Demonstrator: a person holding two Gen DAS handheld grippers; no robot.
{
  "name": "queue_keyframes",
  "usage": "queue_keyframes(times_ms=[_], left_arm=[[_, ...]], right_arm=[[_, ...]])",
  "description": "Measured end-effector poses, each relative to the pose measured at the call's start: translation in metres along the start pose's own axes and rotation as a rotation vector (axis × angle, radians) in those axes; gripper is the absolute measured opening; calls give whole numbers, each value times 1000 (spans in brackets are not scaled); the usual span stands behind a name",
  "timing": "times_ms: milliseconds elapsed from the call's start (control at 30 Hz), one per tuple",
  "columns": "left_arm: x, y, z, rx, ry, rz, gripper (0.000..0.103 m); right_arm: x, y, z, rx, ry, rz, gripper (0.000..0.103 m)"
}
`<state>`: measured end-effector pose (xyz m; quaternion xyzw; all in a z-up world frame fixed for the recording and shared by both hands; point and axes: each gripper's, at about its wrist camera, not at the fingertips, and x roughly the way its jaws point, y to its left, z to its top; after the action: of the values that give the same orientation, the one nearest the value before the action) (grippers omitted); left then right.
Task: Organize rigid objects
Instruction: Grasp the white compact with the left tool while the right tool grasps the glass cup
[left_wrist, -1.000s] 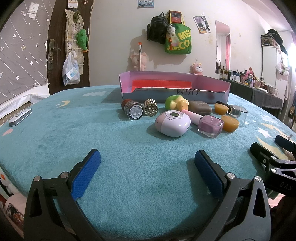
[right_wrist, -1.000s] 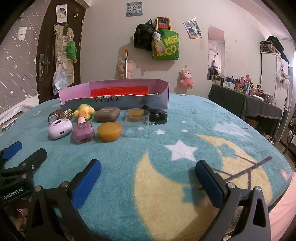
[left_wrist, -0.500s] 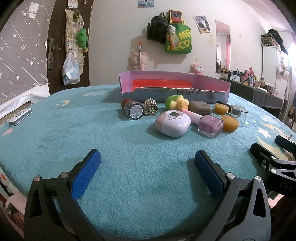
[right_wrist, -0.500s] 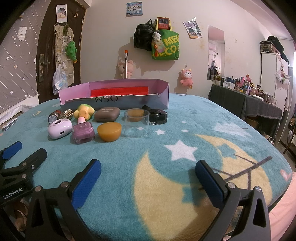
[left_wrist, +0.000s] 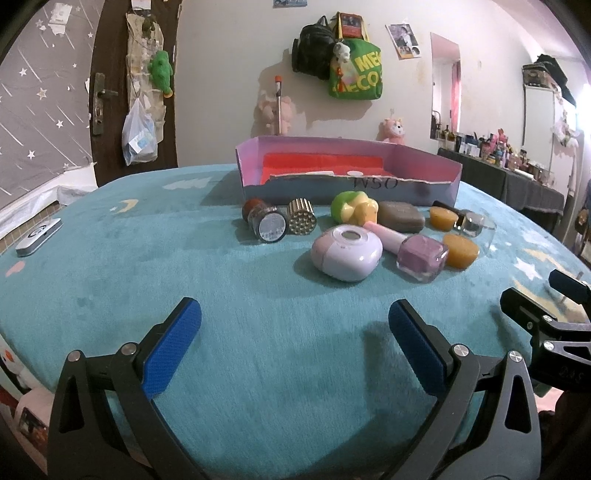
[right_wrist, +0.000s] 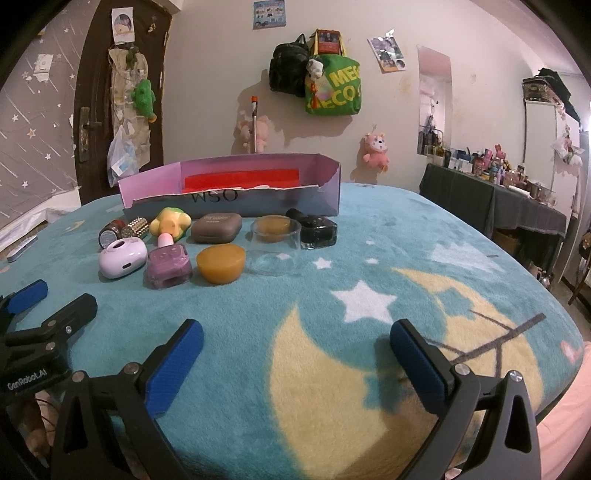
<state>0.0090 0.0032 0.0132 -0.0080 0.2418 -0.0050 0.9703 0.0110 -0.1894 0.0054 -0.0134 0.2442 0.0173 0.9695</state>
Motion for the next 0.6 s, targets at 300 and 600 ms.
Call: queue_keyframes(times_ms=[300, 600], left_arm=[[11, -2, 24, 6, 68, -57, 103], [24, -8, 39, 54, 173, -96, 103]], right_arm=[[1, -1, 27, -9, -9, -3, 103], [22, -13, 45, 29, 66, 1, 103]])
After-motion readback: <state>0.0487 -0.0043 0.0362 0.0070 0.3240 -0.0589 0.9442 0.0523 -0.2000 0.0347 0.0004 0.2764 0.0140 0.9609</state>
